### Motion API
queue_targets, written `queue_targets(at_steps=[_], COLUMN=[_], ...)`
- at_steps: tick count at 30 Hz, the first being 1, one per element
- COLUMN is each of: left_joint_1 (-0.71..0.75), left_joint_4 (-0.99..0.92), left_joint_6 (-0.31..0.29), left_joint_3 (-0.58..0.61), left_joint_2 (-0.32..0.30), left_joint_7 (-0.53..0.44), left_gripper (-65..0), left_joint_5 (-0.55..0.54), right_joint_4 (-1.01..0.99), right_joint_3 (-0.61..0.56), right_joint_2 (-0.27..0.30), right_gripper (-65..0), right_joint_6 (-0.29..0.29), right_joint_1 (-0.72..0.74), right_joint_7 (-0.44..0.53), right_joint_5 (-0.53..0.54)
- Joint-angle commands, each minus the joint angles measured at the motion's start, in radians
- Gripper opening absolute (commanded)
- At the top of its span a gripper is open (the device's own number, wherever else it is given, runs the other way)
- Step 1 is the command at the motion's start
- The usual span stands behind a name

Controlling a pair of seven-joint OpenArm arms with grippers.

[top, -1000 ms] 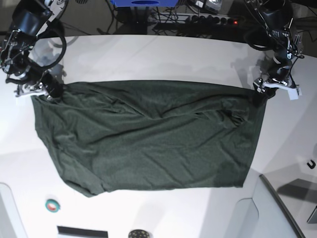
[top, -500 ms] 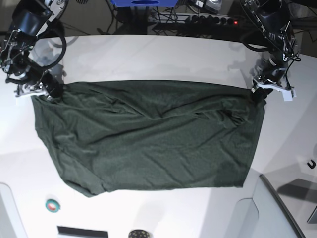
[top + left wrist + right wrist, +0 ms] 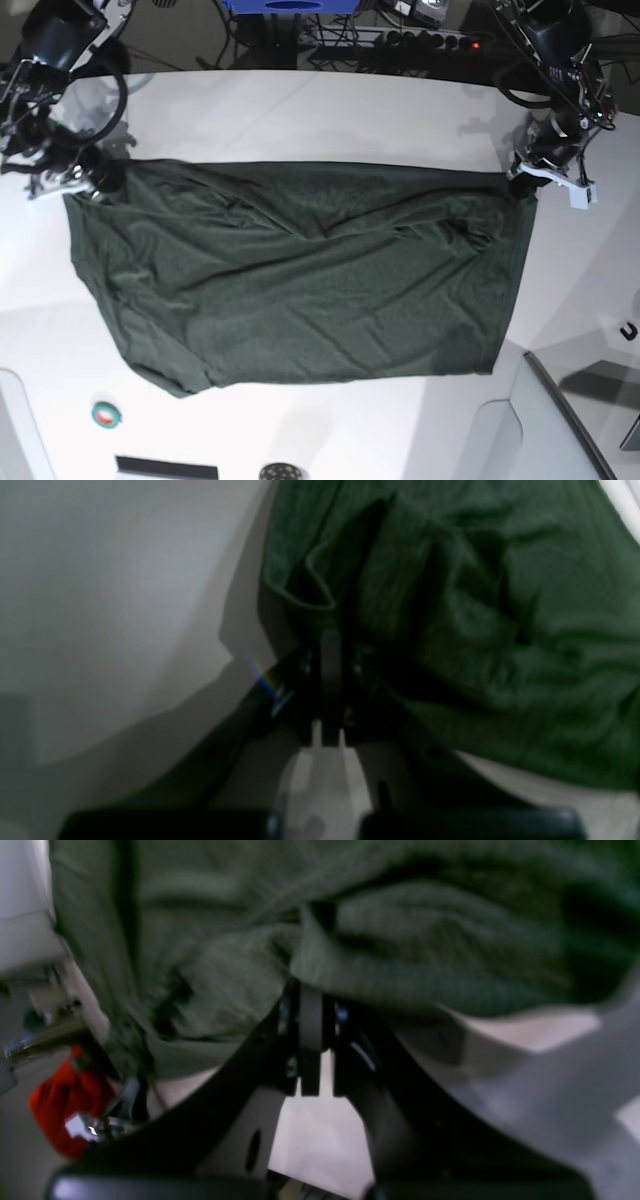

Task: Layout the t-shirt on the table in an organized manner, then fold the t-shirt properly
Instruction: 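Hold both shirt corners and pull the edge taut, then drag the shirt by its corners toward the robot with both grippers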

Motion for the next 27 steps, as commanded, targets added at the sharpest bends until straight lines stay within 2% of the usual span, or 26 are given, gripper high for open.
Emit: queue_targets(at_steps=[1,4,10,14,16,21,23,26,27], left_joint_1=[-0.003,0.012,0.011,0.018,0.052,0.117,0.126,0.132,0.130], left_joint_4=[0.066,0.212,0.332,0.329,0.333,0.392,0.413,0.418,0.418], left_joint_6=[-0.011,0.055,0.062,0.059,0.059,0.059,0.059,0.059,0.059], left_joint_3=[-0.005,-0.005,-0.036,-0.108,-0.114,-0.113,-0.113,-0.113,-0.113], left_joint_2=[-0.022,-0.022,-0.021,-0.019,-0.021,0.005,0.013,0.013,0.013], left_joint_7=[0.008,0.097,0.175,0.215,0.238,0.238,0.238,0.238,0.238], left_gripper=[-65.0,-65.0,-65.0,-65.0,-65.0,-65.0,-65.0,-65.0,-65.0], left_joint_5=[-0.022,-0.025,-0.025,-0.023,-0.023,-0.022,-0.018,-0.022,-0.022], right_joint_4=[0.058,0.171,0.205,0.218,0.218,0.264,0.265,0.265,0.265], right_joint_3=[0.004,0.005,0.010,0.044,0.042,0.038,0.041,0.035,0.035], right_joint_2=[0.006,-0.013,-0.013,-0.008,-0.008,-0.016,-0.037,-0.056,-0.056], right_gripper=[-62.9,-62.9,-62.9,-62.9,-62.9,-61.2,-53.9,-39.2,-36.6], right_joint_6=[-0.016,-0.074,-0.128,-0.128,-0.128,-0.118,-0.109,-0.055,-0.055], right_joint_1=[0.020,0.032,0.077,0.067,0.046,-0.034,-0.071,-0.160,-0.181], right_joint_7=[-0.020,-0.086,-0.151,-0.186,-0.220,-0.223,-0.232,-0.214,-0.194], right_joint_5=[0.028,0.028,0.028,0.028,0.028,0.028,0.034,0.111,0.131])
